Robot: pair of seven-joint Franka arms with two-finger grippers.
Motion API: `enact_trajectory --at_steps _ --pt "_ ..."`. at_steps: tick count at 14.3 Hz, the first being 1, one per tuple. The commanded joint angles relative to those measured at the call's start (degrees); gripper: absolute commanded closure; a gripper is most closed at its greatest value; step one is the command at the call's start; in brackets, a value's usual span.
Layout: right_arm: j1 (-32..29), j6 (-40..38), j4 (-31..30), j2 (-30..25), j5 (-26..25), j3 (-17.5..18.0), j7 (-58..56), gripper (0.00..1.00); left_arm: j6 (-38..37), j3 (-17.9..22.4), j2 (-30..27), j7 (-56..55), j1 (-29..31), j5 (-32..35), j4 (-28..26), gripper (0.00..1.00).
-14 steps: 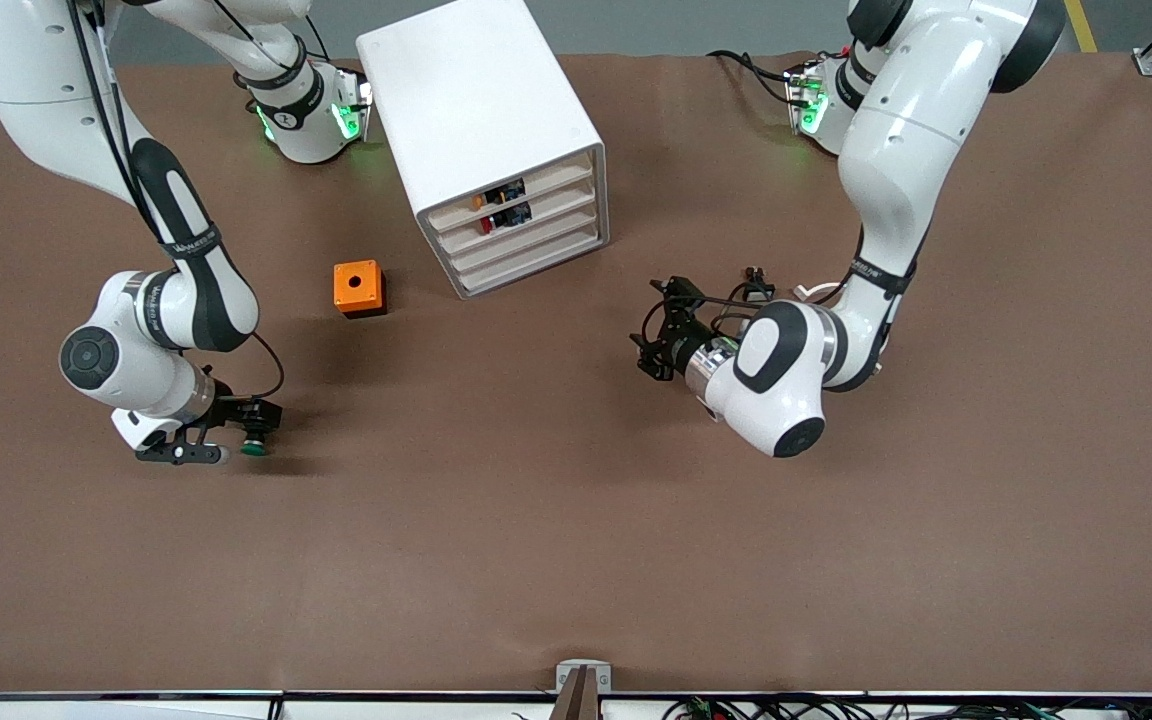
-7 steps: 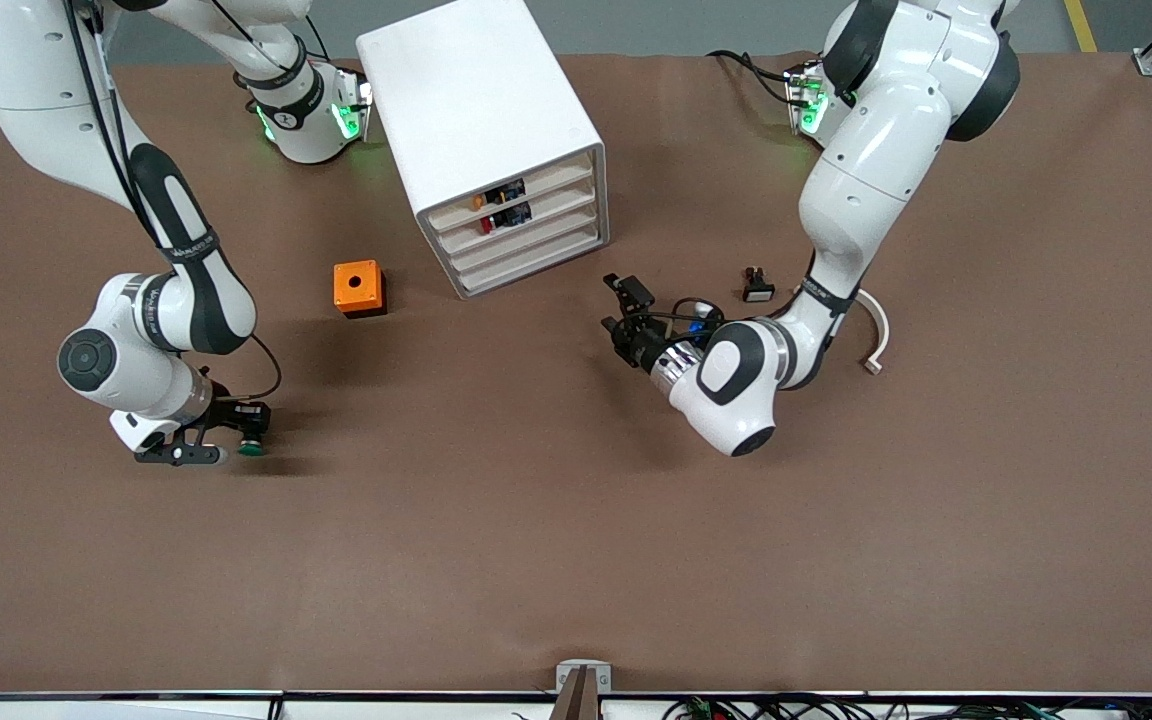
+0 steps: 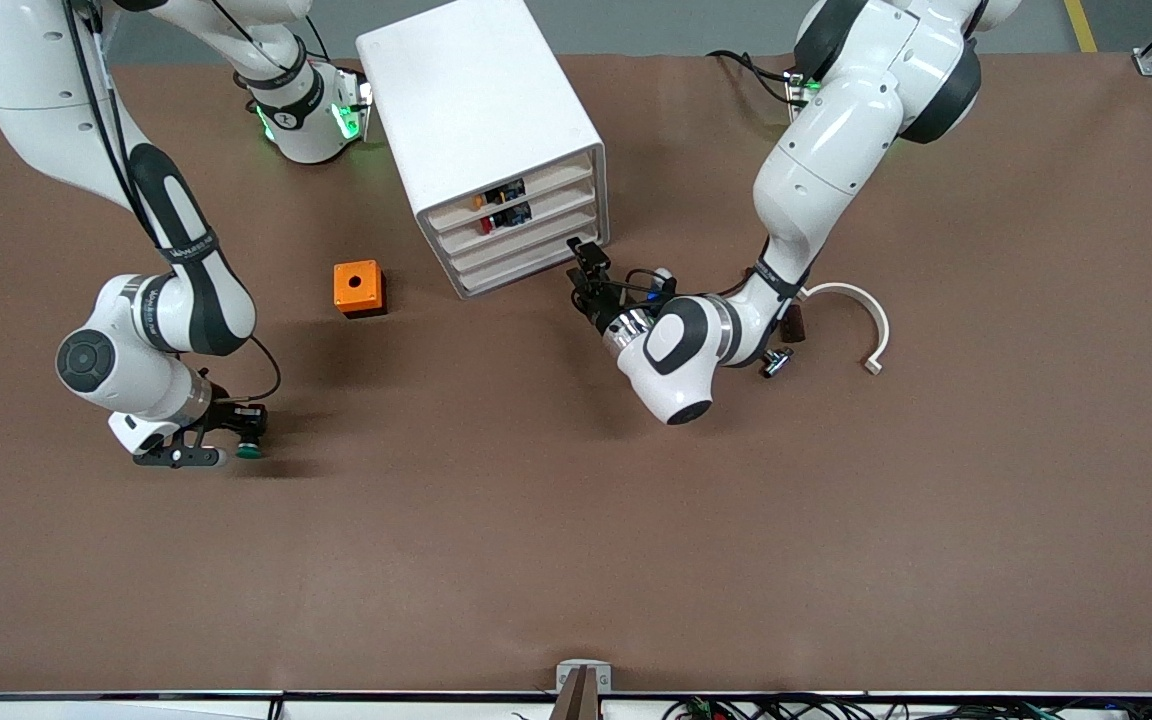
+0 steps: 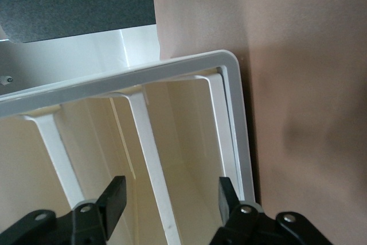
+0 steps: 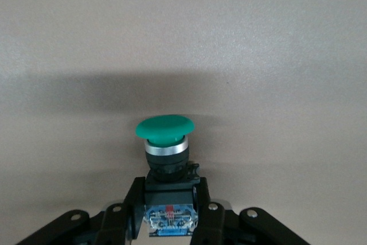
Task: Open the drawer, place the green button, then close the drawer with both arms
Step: 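Lift the button with the right gripper while the left gripper pulls the drawer open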
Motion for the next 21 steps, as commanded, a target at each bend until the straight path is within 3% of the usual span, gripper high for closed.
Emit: enact_trajectory --at_steps 1,3,9,12,17,21 --pt "-0.4 -2.6 2.4 -0.2 0.7 0.5 -0.4 1.00 -1.5 -1.5 1.0 -0.9 -0.2 -1.2 0.9 0.37" --pt "-0.5 -8.7 5.4 -0.5 0.8 0.5 0.0 1.00 -2.8 -1.9 1.1 -1.0 -0.7 -1.2 0.7 0.40" --pt "1.2 -30.0 16.6 -3.0 0.8 0.7 13.8 1.00 -3.5 -1.9 1.2 -1.1 -2.7 -1.1 -1.1 0.65" --pt "3.7 -38.8 21.5 -4.4 0.9 0.8 22.4 1.00 -4.5 -1.9 1.3 -1.3 -4.0 -1.1 -1.5 0.70" --pt "12.4 -43.5 21.7 -11.3 0.9 0.8 41.1 1.00 -4.9 -1.9 1.3 -2.9 -4.8 -1.0 -2.1 0.87" --pt "17.7 -44.5 21.6 -14.2 0.9 0.8 53.9 1.00 -4.8 -1.7 1.2 -3.0 -3.3 -0.8 -1.6 0.87"
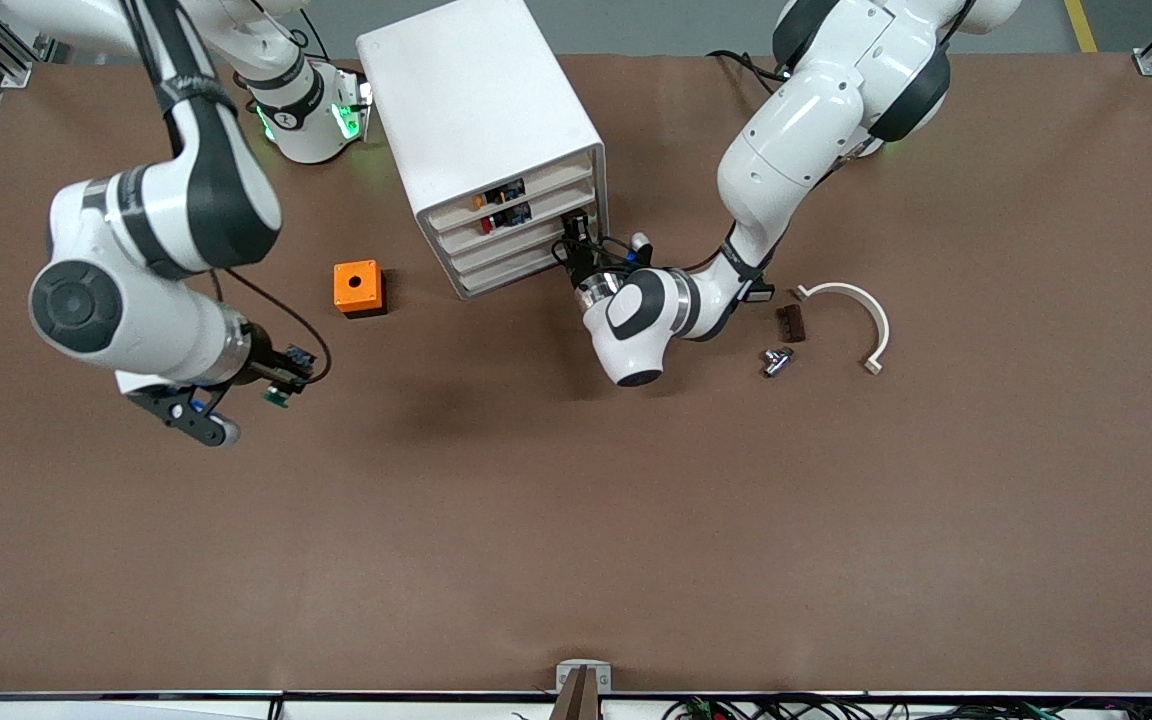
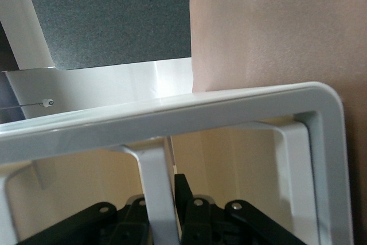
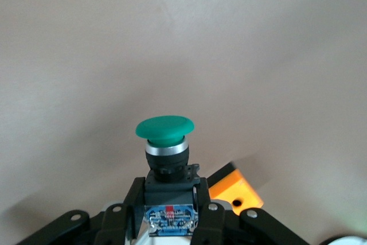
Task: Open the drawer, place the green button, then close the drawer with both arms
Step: 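Lift the button with the right gripper while the left gripper pulls the drawer open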
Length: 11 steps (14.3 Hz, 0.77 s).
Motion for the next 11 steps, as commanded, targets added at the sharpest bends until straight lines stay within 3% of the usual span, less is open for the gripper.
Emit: enact_trajectory --at_steps 1,5,7,11 --pt "1.7 -1.0 -1.0 -2.4 0.3 -0.5 6.6 1.00 -0.7 0.5 0.2 -1.1 2.2 -1.0 0.9 0.87" --pt "3.9 -2.2 -1.5 -4.8 0.4 -0.4 14.9 1.00 -0.3 0.8 0.1 -1.1 7.2 -0.5 1.9 0.87" --pt "5.0 -1.9 -1.9 -6.3 4.5 -0.5 18.1 1.00 1.0 0.9 0.2 -1.1 10.0 -0.5 3.2 0.87" --pt "9.4 -0.4 -2.9 -6.8 5.0 -0.5 27.3 1.00 2.8 0.9 0.2 -1.0 13.7 -0.8 3.7 0.85"
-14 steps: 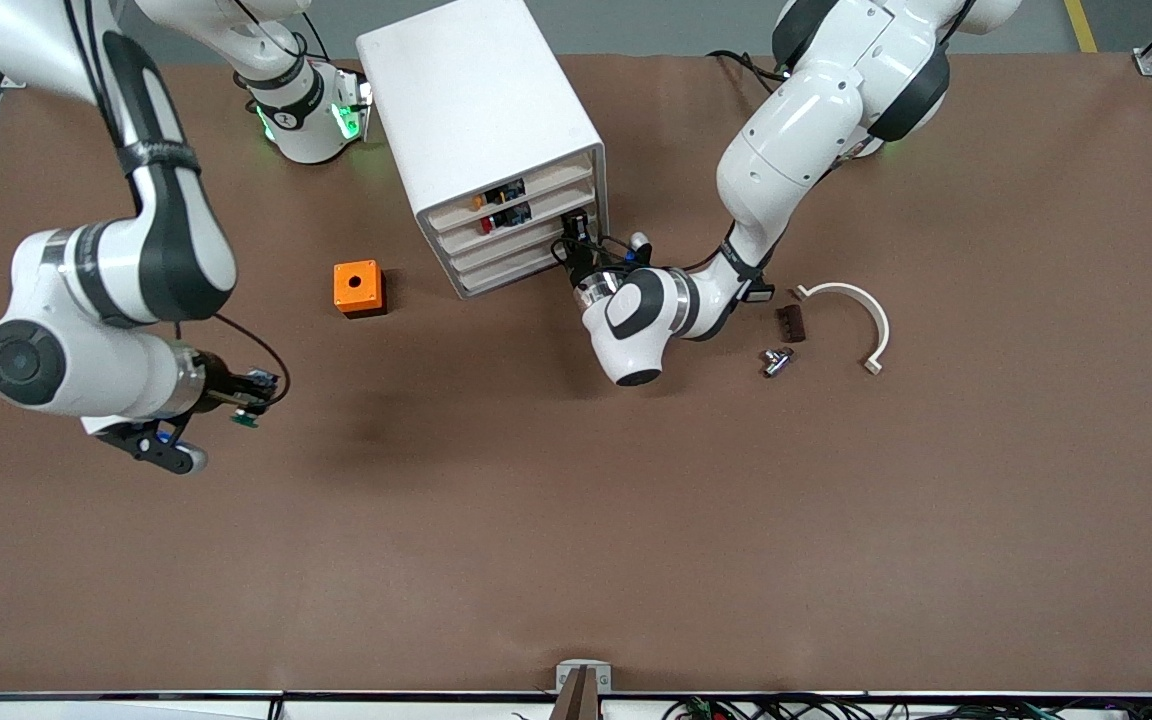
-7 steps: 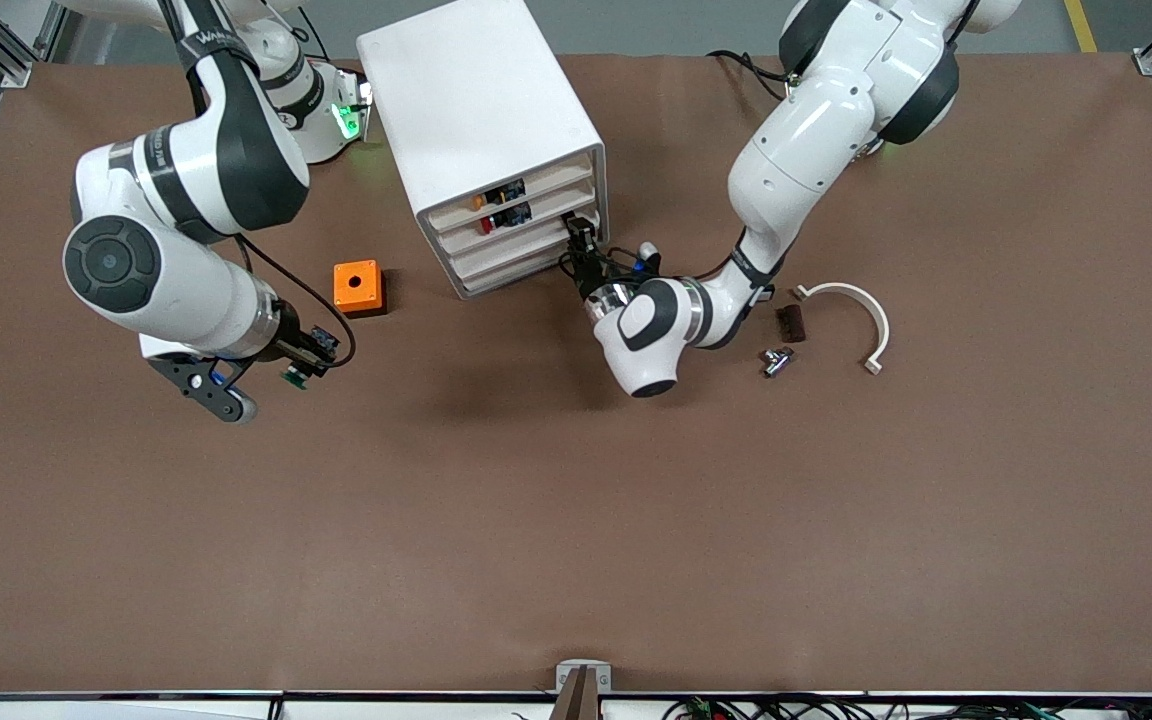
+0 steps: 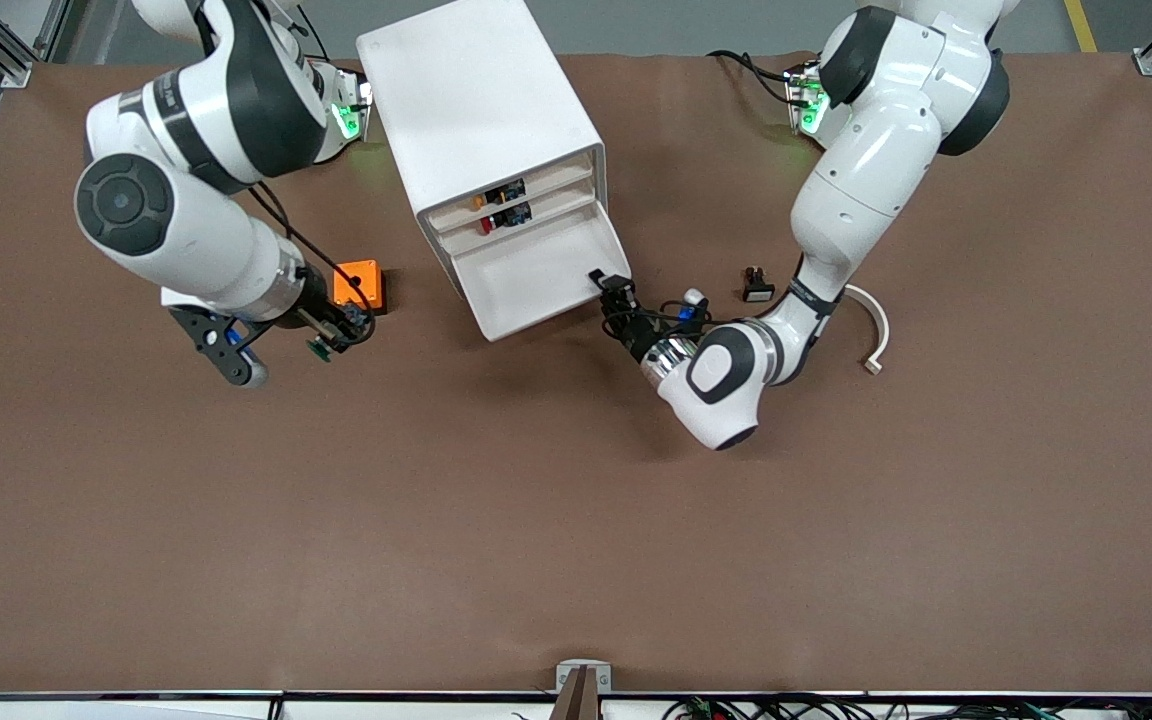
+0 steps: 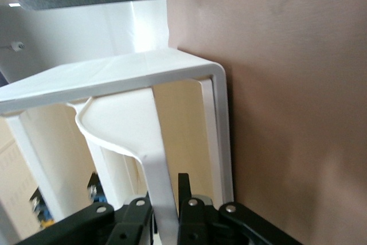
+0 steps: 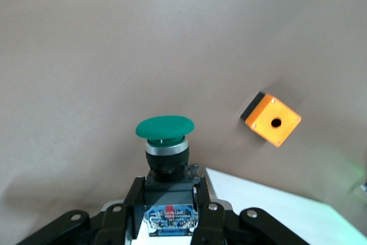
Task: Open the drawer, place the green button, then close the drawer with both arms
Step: 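Lower the green button into the open drawer and open the right gripper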
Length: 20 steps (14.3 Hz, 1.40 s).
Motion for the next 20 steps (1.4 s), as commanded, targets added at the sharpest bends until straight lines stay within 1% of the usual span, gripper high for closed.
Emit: enact_trajectory --at_steps 1,2,4,5,6,7,9,10,12,14,16,18,20 --pt "4.0 3.0 -3.3 -1.7 1.1 -0.6 7.3 1.00 0.7 0.0 0.2 -0.8 0.6 -0.9 0.7 0.84" --pt "5.6 5.0 -4.4 -1.6 1.1 -0.6 10.3 1.00 0.7 0.0 0.2 -0.8 0.7 -0.9 0.7 0.83" --pt "8.6 9.2 -6.0 -1.2 0.7 -0.6 15.1 1.00 0.7 0.0 0.2 -0.8 0.7 -0.9 0.7 0.74" --pt "10.1 10.7 -6.3 -1.0 -0.1 -0.6 17.4 1.00 0.8 0.0 0.2 -0.8 0.7 -1.0 0.7 0.56" --pt "11.7 12.3 -6.6 -0.6 -0.9 -0.6 19.7 1.00 0.8 0.0 0.1 -0.6 0.7 -1.0 0.8 0.19" --pt "12.8 14.0 -6.8 0.2 -1.0 -0.6 22.0 1.00 0.8 -0.1 0.0 0.5 0.9 -1.0 0.8 0.00" --pt "14.9 16.8 -7.2 1.8 -1.7 -0.6 25.2 1.00 0.8 -0.2 -0.5 7.9 1.7 -1.1 1.9 0.00" --pt "15.5 18.4 -8.4 2.2 -1.8 -0.6 26.2 1.00 0.8 -0.3 -0.5 10.6 1.8 -1.1 2.7 0.00" --pt "17.5 24.2 -12.0 2.9 -2.6 -0.6 27.8 1.00 0.8 -0.3 -0.8 16.4 2.3 -1.0 4.5 0.00" --pt "19.0 27.1 -13.2 4.8 -3.9 -0.6 30.0 1.00 0.4 0.0 -2.0 24.5 2.3 0.2 5.4 0.00" --pt "21.2 29.3 -13.2 7.1 -5.4 -0.6 33.4 1.00 0.3 -0.2 -2.1 30.4 2.6 4.2 7.5 0.00" --pt "23.0 31.8 -13.2 9.7 -6.8 -0.6 36.5 1.00 0.5 0.2 -2.3 35.3 2.6 6.3 10.0 0.00" --pt "24.2 34.0 -13.2 11.1 -6.9 -0.6 38.6 1.00 1.5 1.3 -5.3 42.1 2.2 8.8 10.0 0.00"
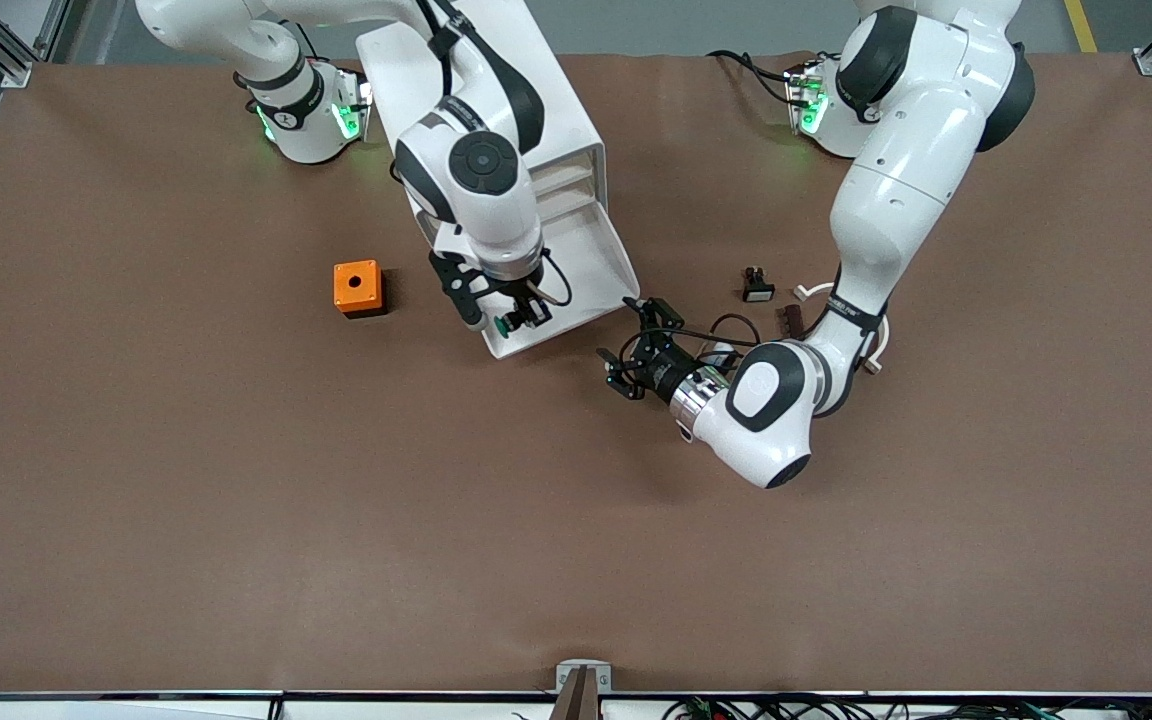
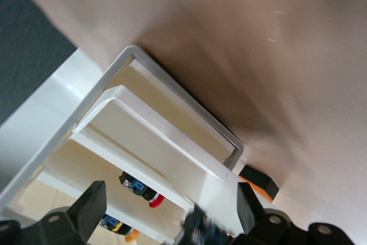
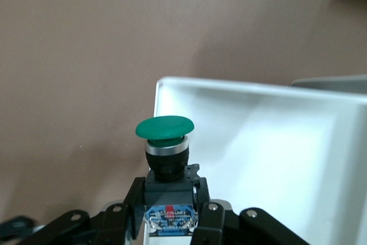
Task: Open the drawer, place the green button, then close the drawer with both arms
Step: 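Lower the green button into the open drawer and open the right gripper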
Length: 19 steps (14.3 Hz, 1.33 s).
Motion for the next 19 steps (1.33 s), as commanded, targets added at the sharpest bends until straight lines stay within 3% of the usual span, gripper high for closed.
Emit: enact_trajectory --at_steps 1,4,5,6,9,11,13,19 --pt "2.3 1.8 0.0 1.4 -1.1 -0.6 3.7 1.00 0.9 0.8 -4.5 8.9 -0.4 4.6 0.1 0.00" --pt "2.5 1.8 0.0 1.6 -1.1 -0.6 4.2 0.99 4.6 0.8 -7.7 15.9 -0.5 9.9 0.1 0.00" --pt "2.9 1.8 0.0 1.6 -1.1 -0.6 4.5 0.88 5.9 0.8 -8.7 18.2 -0.5 11.6 0.1 0.00" --pt "3.1 1.9 0.0 1.7 -1.1 -0.6 4.8 0.60 7.3 0.8 -9.6 20.2 -0.6 13.8 0.1 0.00" --pt "2.8 1.7 0.3 1.6 -1.1 -0.8 4.8 0.22 10.7 0.0 -11.0 23.5 -0.8 20.6 0.0 0.00" --pt "2.3 1.4 0.8 1.5 -1.4 -0.9 4.5 0.17 12.4 -0.1 -11.1 23.8 -1.5 24.4 0.0 0.00" --pt "1.0 0.8 1.5 1.1 -1.9 -1.0 3.5 0.02 15.2 -0.1 -12.0 25.6 -1.8 27.6 -0.1 0.00" --pt "-6.2 -9.9 6.0 -3.4 -1.8 -0.9 -10.1 0.00 24.4 0.1 -12.0 26.1 -6.0 41.7 -0.6 0.00"
